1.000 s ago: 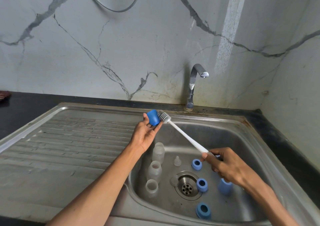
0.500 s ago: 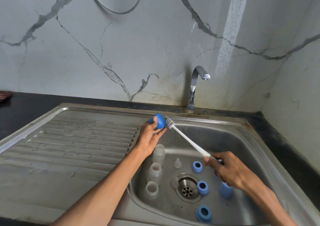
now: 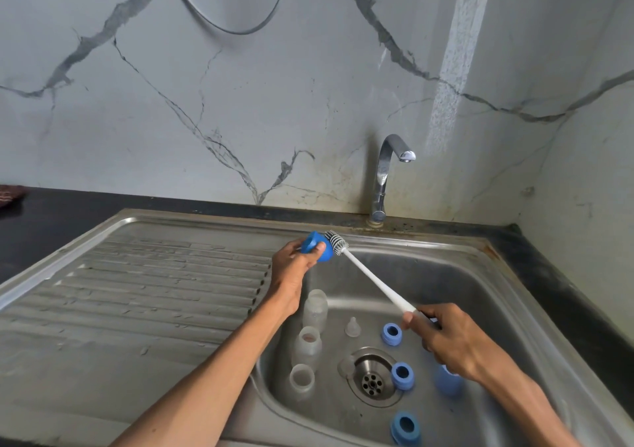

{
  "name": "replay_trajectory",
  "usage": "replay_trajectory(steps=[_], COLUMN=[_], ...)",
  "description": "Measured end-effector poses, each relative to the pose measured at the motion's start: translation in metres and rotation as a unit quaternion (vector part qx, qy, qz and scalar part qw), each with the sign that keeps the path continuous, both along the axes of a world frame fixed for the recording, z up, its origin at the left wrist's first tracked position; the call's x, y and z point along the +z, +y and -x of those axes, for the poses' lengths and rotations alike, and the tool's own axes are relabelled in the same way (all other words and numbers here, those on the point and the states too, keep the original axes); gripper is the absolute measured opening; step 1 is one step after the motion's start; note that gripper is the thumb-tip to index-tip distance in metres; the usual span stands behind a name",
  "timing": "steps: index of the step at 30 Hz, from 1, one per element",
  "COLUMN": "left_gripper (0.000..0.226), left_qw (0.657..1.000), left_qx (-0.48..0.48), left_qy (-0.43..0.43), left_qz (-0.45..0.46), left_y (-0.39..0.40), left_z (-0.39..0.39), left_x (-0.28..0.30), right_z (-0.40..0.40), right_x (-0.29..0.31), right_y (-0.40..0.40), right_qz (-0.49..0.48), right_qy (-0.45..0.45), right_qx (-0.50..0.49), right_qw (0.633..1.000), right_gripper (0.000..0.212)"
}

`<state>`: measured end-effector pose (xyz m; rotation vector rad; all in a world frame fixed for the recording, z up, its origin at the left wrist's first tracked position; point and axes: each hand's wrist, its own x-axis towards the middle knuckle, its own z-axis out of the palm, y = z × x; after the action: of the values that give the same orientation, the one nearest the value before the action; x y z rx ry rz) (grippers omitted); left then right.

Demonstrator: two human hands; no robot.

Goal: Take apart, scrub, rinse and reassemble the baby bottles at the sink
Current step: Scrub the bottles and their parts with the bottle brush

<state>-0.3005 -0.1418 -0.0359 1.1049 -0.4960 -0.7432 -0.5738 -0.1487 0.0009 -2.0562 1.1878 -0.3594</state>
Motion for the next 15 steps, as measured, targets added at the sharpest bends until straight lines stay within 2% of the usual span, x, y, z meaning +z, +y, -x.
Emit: replay_trajectory(steps=[2,5,11,13,15], left_gripper=[0.036,0.041,0.016,0.012,0.011], left_qw=[1.0,0.999,0.997,0.994,0.985], left_qx=[-0.023,-0.025,0.023,0.029,-0.005], left_qy=[0.005,0.019,0.067,0.106,0.171], left_qz=[-0.005,0.009,0.008,0.008,0.035], left_y=[-0.002,-0.001,0.004,0.006,0.007], left_z=[0.007,0.006,-0.004,-0.004,-0.003], left_x=[0.002,0.005,0.004,0.006,0.008], right_z=[0.002,0.004,0.004,0.004,0.003], right_x=[-0.002,-0.003,0.002,0.002,0.001], right_y=[-0.003,-0.005,0.002,0.002,0.003], right_qz=[0.009,0.027,0.09,0.102,0.111], right_qy=[-0.008,-0.017,0.0,0.01,0.008], right_qx=[-0.015,-0.015,0.025,0.034,0.031], right_qw=[1.0,0.999,0.996,0.994,0.993], right_gripper=[0.032,0.035,0.026,0.027,0.029])
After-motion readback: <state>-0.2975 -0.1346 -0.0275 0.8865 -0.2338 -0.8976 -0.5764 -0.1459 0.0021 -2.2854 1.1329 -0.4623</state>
